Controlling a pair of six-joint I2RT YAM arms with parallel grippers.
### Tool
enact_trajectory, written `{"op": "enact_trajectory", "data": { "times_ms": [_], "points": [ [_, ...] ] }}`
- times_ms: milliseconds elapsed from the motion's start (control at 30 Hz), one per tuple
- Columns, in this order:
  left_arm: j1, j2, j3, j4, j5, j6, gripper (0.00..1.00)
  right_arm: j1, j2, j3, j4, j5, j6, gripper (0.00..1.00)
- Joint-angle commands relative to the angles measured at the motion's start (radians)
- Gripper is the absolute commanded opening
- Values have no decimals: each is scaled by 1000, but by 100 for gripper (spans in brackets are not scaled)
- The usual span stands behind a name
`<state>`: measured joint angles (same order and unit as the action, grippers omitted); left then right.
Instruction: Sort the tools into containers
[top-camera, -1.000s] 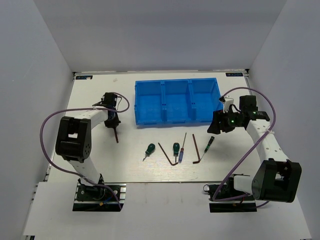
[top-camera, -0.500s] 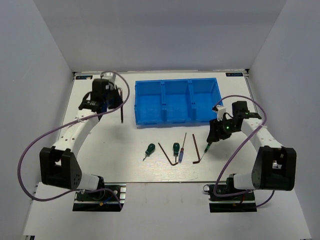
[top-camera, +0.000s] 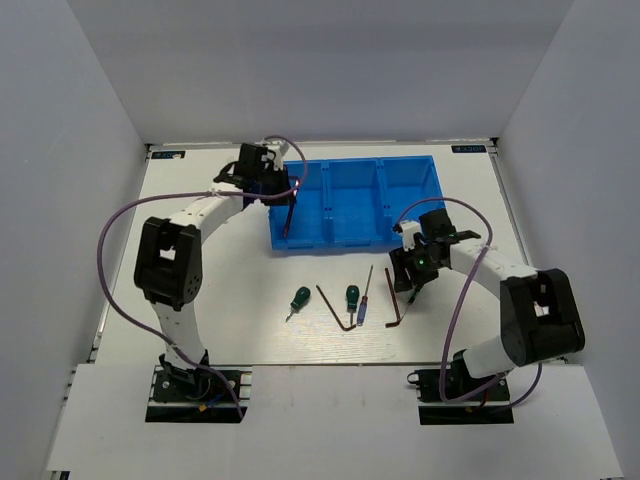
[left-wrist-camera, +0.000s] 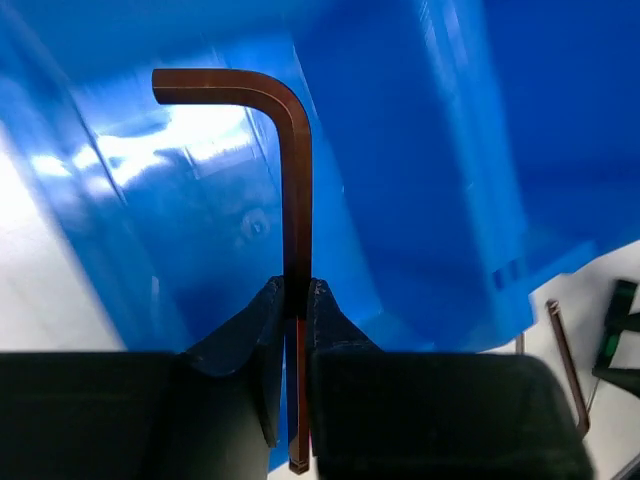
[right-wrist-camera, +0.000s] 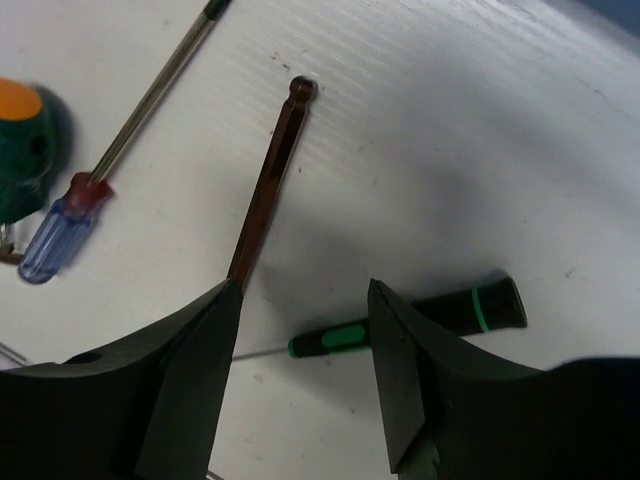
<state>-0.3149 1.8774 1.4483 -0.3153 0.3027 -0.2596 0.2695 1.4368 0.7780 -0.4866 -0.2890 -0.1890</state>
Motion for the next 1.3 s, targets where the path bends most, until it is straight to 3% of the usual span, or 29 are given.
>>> {"op": "enact_trajectory", "data": {
  "times_ms": [0, 67, 100, 233, 367, 500, 533, 633, 667, 733, 933, 1067, 1200, 1267],
  "points": [
    [-33, -44, 53, -7, 6, 3, 24, 54, 71, 47, 74, 108, 80, 61],
    [-46, -44, 40, -7, -23, 3, 33, 79, 89, 63, 78, 132, 94, 61],
    [-46, -44, 28, -7, -33, 3, 47, 95, 105, 70, 92, 142, 97, 61],
    [-67, -64, 18, -7, -56, 3, 60, 158, 128, 64, 114, 195, 112, 61],
    [-76, -122, 30, -21, -88, 3, 61, 211, 143, 41, 128, 284, 134, 56],
    [-85, -216, 29, -68, -143, 3, 61, 267, 132, -5, 134, 424, 157, 39],
    [-96, -240, 5, -77, -157, 3, 57, 275, 125, -22, 135, 465, 158, 33],
    [-108, -337, -69, -125, -157, -7, 53, 296, 117, -43, 109, 468, 175, 22],
    [-122, -360, -97, -136, -148, -21, 51, 298, 114, -42, 89, 461, 181, 10],
    [-150, -425, -197, -136, -101, -61, 51, 297, 109, -31, 54, 401, 183, 0],
    [-289, -511, -420, -145, -36, -197, 55, 281, -45, 113, -93, 200, 59, 0],
    [-371, -491, -402, -212, -54, -208, 57, 278, -107, 291, -178, 0, -30, 0],
    [-429, -382, -338, -294, -45, -208, 57, 284, -61, 440, -153, -58, -9, 0],
    [-458, -368, -350, -283, -45, -263, 57, 280, 49, 567, -98, -67, 77, 0]
  ]
}}
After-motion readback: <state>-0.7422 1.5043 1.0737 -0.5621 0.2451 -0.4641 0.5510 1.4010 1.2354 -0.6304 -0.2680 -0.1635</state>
